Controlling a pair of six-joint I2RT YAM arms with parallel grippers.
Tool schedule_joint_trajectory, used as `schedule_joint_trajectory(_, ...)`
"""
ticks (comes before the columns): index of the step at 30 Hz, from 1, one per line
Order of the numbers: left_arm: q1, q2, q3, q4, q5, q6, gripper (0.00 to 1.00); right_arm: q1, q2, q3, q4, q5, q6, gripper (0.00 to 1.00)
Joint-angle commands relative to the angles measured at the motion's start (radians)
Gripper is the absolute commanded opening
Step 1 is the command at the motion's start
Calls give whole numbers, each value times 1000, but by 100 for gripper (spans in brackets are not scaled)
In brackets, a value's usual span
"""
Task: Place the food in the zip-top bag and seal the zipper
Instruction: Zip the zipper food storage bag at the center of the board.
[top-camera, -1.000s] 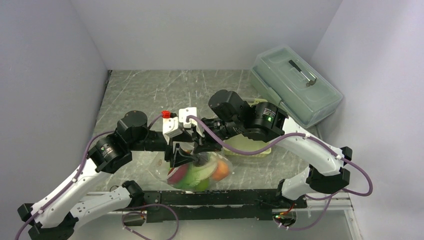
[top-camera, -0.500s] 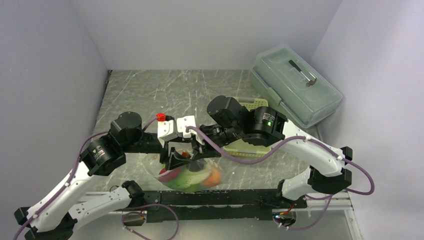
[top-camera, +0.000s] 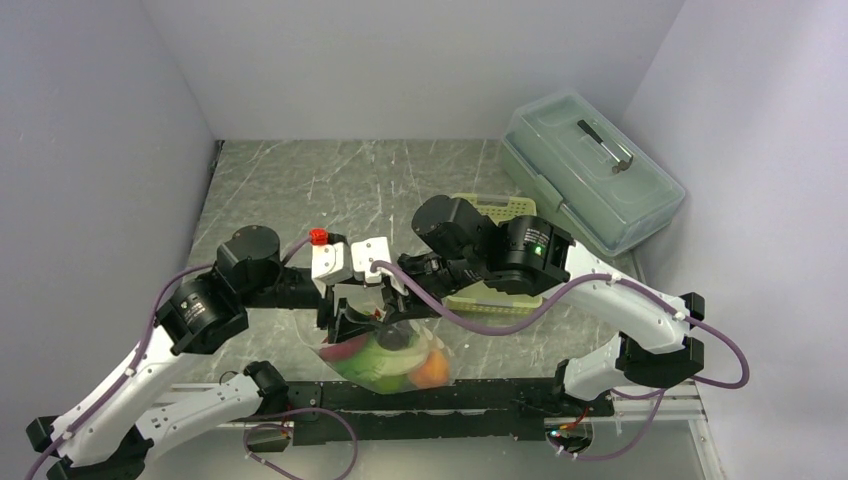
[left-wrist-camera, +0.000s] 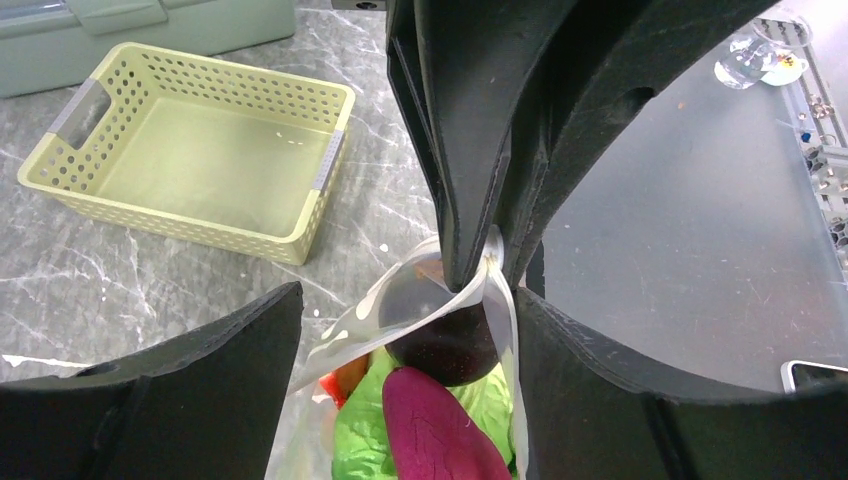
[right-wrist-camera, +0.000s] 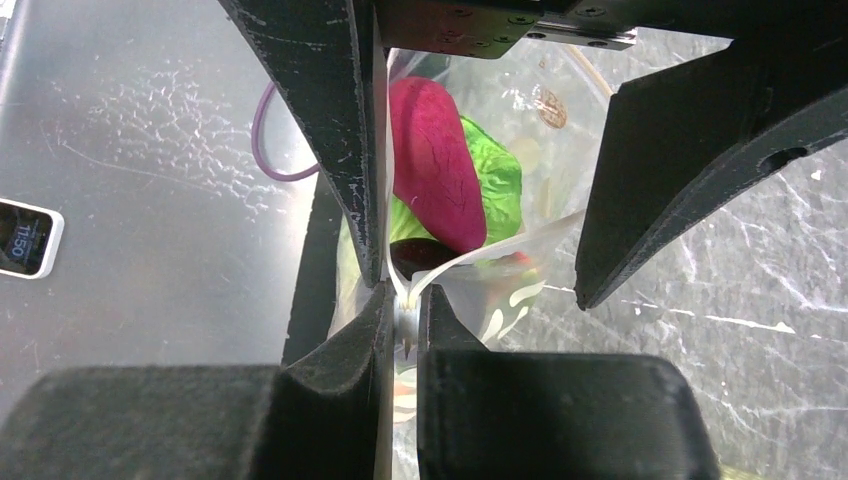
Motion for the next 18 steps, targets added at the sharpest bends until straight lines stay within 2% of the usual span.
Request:
schedule_joint_trajectory(1, 0, -7, 38, 37, -56, 33, 81, 36, -11, -2, -2, -42, -22, 0)
schedule_joint_trajectory(11, 1, 0, 55, 31, -37, 37, 85, 51, -18, -5, -3, -32, -33, 0)
schedule_joint_trajectory(18, 0, 34, 55, 3, 57, 52, 82, 52, -35, 8, 37, 36, 0, 0)
